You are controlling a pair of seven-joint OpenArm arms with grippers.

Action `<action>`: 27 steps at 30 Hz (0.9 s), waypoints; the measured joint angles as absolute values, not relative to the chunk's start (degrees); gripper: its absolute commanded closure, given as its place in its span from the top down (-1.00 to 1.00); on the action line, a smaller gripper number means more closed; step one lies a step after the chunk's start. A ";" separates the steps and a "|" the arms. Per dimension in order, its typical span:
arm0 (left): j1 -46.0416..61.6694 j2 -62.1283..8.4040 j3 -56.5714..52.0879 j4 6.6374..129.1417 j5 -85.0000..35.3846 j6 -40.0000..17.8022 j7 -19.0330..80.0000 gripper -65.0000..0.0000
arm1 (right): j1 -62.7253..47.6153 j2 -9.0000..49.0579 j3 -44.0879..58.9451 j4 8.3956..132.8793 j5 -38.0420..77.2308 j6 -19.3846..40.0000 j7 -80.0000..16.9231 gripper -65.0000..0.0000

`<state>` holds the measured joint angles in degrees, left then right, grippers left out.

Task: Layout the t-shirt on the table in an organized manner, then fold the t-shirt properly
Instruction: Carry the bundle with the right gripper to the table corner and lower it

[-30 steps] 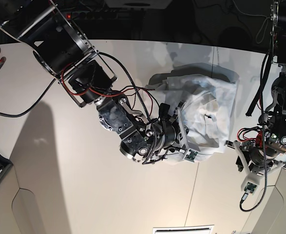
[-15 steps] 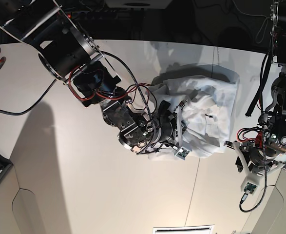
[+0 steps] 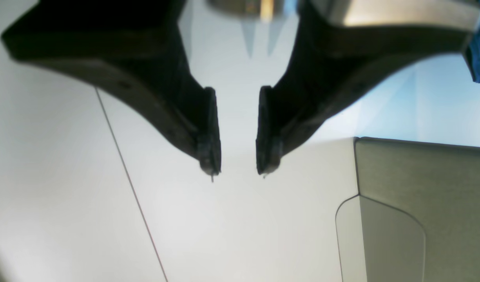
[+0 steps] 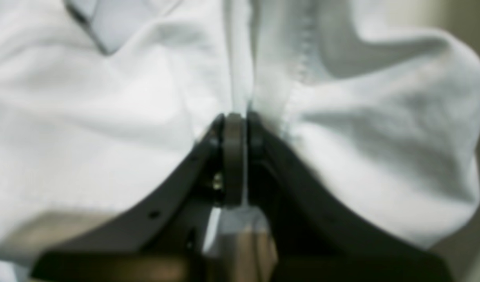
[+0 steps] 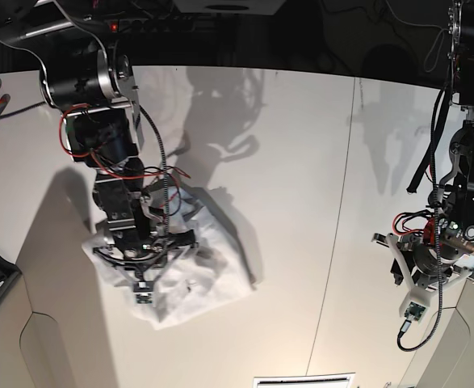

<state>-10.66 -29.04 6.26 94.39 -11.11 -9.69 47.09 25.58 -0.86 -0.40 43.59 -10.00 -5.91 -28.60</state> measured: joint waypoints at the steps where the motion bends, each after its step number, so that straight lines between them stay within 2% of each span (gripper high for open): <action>1: -10.66 -29.04 6.26 94.39 -11.11 -9.69 47.05 -0.40 | 24.56 -0.16 1.61 45.21 -10.02 -6.11 -28.77 -1.00; 16: -10.66 -24.49 6.26 94.39 -11.14 -9.89 46.24 -0.40 | 13.76 2.42 23.88 64.16 -8.43 -8.82 -31.92 -1.00; 23: -10.66 -23.20 6.26 94.39 -11.18 -9.85 46.00 -0.40 | 13.50 2.52 25.98 65.36 -7.31 -8.54 -32.42 -1.00; 27: -10.68 -22.98 6.26 94.39 -11.35 -9.87 44.51 -0.40 | 12.62 2.33 25.41 72.29 -7.01 -7.79 -37.85 -1.00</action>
<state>-10.68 -22.98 6.26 94.39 -11.35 -9.87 44.51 12.62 2.33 25.41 72.29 -7.01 -7.79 -37.85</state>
